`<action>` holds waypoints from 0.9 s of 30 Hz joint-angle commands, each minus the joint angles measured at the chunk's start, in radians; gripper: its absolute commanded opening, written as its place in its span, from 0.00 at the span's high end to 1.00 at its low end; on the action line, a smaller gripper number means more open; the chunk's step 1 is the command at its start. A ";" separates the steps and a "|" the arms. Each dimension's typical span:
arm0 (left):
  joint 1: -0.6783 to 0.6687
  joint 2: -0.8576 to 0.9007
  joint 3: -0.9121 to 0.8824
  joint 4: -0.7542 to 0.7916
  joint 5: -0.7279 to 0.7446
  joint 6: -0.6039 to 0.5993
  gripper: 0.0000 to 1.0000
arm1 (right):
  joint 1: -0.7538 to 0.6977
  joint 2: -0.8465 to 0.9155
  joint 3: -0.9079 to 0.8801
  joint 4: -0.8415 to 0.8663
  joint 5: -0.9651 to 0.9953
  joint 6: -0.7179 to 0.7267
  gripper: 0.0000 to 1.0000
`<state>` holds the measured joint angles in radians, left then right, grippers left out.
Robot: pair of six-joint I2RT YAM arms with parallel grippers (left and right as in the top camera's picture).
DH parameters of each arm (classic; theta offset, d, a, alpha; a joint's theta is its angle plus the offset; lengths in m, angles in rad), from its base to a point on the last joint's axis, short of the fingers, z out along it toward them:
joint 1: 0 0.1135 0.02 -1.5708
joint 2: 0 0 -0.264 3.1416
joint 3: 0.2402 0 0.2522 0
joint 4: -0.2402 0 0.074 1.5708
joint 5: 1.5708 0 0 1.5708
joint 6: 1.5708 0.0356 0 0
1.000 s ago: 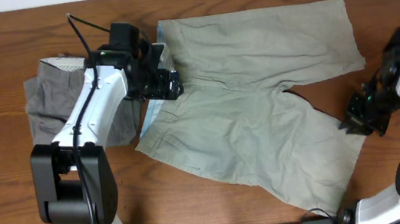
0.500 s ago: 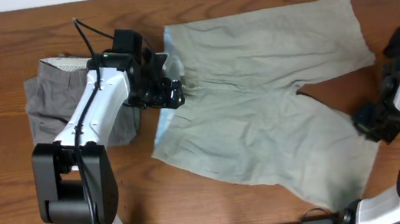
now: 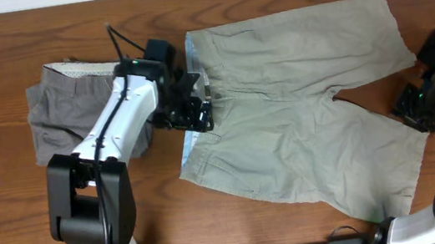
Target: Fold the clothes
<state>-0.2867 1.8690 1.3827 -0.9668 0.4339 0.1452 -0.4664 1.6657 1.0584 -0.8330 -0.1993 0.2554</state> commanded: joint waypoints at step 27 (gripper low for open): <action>0.089 0.007 -0.291 0.189 -0.337 -0.399 0.94 | 0.066 -0.085 -0.275 -0.117 0.042 0.158 0.66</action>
<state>-0.2493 1.8683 1.1011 -0.7818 0.2077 -0.1429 -0.4034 1.5829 0.8345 -0.9771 -0.2657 0.3046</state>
